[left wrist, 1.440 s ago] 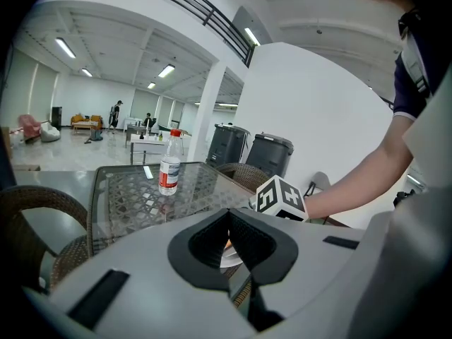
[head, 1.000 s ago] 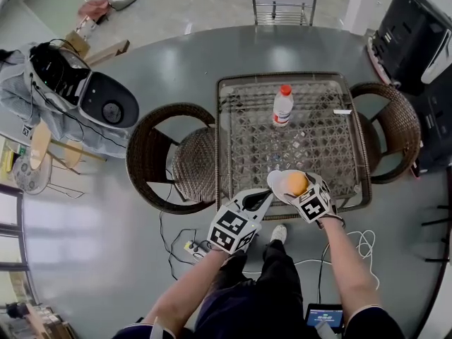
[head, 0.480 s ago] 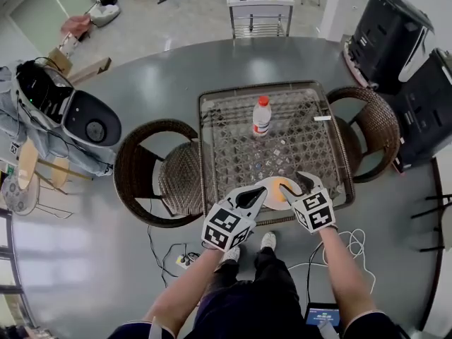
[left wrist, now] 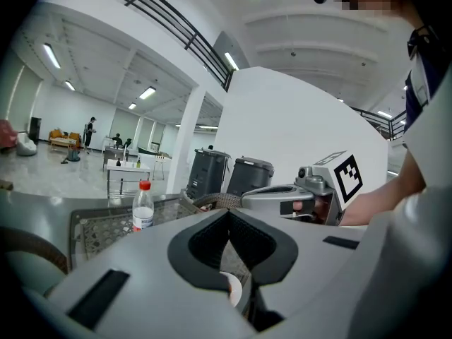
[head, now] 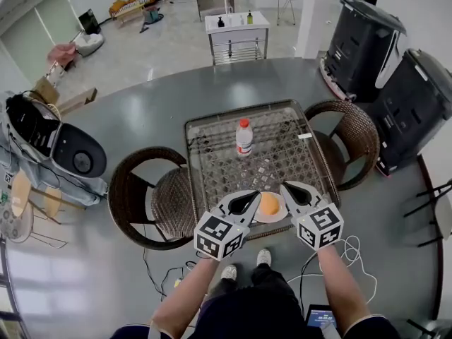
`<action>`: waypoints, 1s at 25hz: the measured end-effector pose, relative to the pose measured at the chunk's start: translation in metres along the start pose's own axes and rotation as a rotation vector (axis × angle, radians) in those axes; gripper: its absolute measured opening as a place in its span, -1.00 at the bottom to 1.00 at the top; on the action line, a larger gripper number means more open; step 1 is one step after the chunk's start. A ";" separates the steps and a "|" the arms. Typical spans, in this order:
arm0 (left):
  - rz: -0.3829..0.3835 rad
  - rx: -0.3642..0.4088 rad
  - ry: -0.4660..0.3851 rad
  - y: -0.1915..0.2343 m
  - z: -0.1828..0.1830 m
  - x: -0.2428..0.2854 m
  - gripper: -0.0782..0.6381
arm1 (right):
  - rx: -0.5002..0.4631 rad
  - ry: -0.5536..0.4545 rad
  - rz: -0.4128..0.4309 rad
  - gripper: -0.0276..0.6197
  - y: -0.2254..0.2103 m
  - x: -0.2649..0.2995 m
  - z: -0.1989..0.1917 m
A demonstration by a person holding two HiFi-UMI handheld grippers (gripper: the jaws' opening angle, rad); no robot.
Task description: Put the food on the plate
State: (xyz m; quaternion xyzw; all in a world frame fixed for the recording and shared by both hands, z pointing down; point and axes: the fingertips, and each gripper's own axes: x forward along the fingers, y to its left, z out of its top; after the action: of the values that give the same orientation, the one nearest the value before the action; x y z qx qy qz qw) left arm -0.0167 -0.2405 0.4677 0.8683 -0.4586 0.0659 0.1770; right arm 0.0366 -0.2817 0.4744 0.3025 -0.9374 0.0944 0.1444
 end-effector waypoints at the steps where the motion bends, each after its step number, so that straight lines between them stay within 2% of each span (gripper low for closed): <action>1: -0.005 0.006 -0.010 -0.002 0.007 -0.002 -0.76 | 0.003 -0.024 -0.002 -0.90 0.001 -0.004 0.009; 12: -0.049 0.078 -0.109 -0.019 0.075 -0.022 -0.76 | 0.028 -0.216 -0.026 -0.90 0.019 -0.039 0.088; 25: -0.095 0.109 -0.148 -0.030 0.098 -0.031 -0.76 | 0.048 -0.308 -0.048 -0.90 0.029 -0.050 0.117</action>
State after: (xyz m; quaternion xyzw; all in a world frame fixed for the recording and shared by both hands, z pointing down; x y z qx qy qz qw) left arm -0.0151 -0.2367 0.3610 0.8999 -0.4246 0.0181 0.0981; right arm 0.0334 -0.2624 0.3449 0.3390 -0.9385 0.0659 -0.0061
